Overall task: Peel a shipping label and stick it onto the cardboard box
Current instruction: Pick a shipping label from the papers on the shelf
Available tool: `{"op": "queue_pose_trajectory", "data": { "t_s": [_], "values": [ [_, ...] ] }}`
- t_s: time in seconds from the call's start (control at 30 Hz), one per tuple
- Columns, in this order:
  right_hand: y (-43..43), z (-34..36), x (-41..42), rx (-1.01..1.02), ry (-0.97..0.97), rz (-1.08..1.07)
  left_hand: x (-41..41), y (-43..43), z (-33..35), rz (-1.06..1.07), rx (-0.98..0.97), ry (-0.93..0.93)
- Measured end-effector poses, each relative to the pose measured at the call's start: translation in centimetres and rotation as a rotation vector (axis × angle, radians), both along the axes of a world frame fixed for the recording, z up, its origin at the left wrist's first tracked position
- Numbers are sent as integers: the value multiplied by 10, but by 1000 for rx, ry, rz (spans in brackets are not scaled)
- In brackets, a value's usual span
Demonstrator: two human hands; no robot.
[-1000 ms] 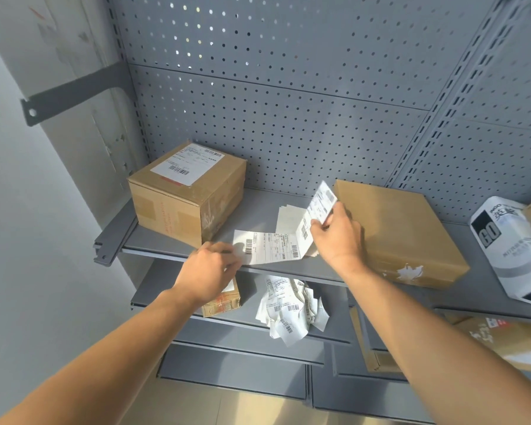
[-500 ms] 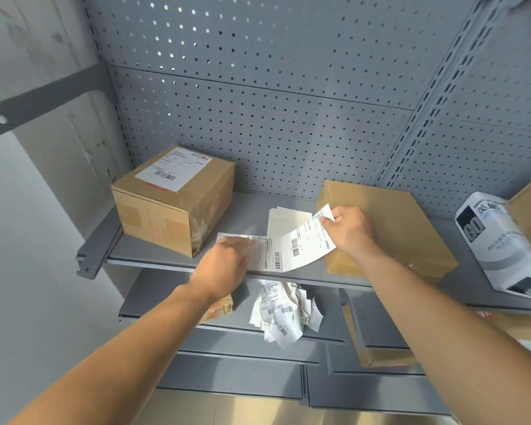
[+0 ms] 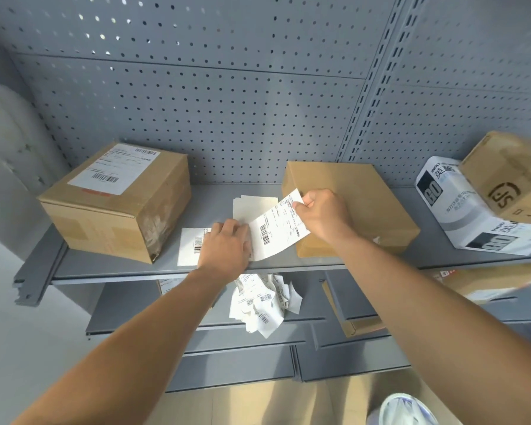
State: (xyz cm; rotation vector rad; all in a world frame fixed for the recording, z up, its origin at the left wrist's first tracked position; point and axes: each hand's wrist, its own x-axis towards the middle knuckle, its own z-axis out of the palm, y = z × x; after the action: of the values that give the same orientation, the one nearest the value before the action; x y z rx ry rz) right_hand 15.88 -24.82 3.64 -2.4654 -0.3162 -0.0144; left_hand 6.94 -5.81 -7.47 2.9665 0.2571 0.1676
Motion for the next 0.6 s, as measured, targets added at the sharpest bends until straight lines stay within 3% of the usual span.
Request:
{"op": "queue_pose_trajectory", "data": {
  "t_s": [0.6],
  "values": [
    [-4, 5, -17, -24, -19, 55, 4, -7, 11, -8, 128, 153]
  ]
}}
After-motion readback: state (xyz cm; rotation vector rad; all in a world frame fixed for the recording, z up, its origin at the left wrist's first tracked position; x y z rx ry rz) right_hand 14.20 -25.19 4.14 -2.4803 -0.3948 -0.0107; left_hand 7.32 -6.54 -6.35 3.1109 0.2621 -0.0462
